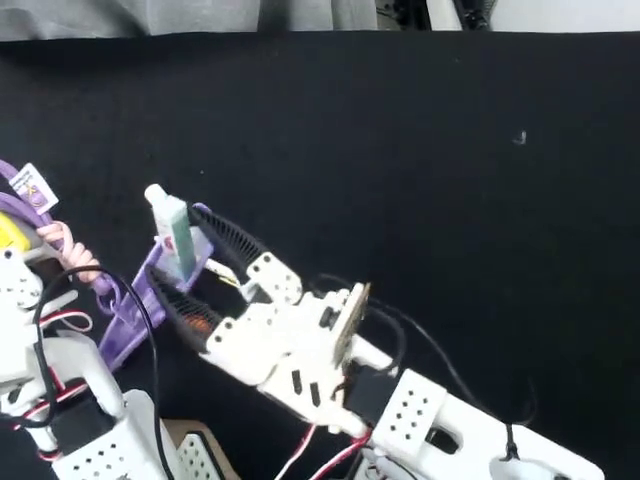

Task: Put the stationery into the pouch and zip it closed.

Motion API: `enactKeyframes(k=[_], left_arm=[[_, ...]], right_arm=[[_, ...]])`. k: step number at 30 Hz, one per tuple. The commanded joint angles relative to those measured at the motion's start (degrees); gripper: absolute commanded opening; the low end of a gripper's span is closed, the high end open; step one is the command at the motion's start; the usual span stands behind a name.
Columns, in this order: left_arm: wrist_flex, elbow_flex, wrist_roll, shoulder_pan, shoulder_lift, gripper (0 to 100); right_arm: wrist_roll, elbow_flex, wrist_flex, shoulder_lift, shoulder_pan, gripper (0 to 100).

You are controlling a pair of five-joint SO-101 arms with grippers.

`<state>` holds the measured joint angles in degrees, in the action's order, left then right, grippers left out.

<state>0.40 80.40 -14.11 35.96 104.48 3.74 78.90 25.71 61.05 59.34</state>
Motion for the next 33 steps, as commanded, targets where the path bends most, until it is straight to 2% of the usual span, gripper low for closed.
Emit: enactKeyframes(k=[1,5,10,17,21,23,28,30,33], left_arm=[[-0.8,-0.2,-0.5,0.6,-0.2,3],[-0.8,1.1,-0.5,0.7,-0.2,3],[-1.1,2.2,-0.5,0.7,-0.2,3],[-1.0,2.2,-0.5,0.3,-0.2,3],[-0.9,2.2,-0.5,0.2,-0.2,3],[-0.9,2.2,-0.5,0.2,-0.2,3],[-0.9,2.2,-0.5,0.4,-0.2,3],[-0.8,2.2,-0.5,0.6,-0.2,3],[-0.8,2.7,-0.5,0.7,-0.2,3]], right_arm=[[-5.2,-5.3,-2.5,-4.2,2.2,23.6],[-5.2,-10.1,-10.7,-4.4,2.7,23.0],[-5.5,-16.0,-18.1,-4.4,2.4,12.1],[-5.5,-17.9,-18.9,-4.4,2.4,20.6],[-5.6,-18.2,-18.8,-4.4,2.4,20.4],[-5.6,-18.8,-19.1,-4.4,2.4,17.5],[-7.0,-19.0,-19.1,-4.4,2.3,2.1],[-9.6,-18.9,-19.1,-4.3,2.1,1.1],[-9.0,-18.2,-19.0,-1.9,0.6,1.1]])
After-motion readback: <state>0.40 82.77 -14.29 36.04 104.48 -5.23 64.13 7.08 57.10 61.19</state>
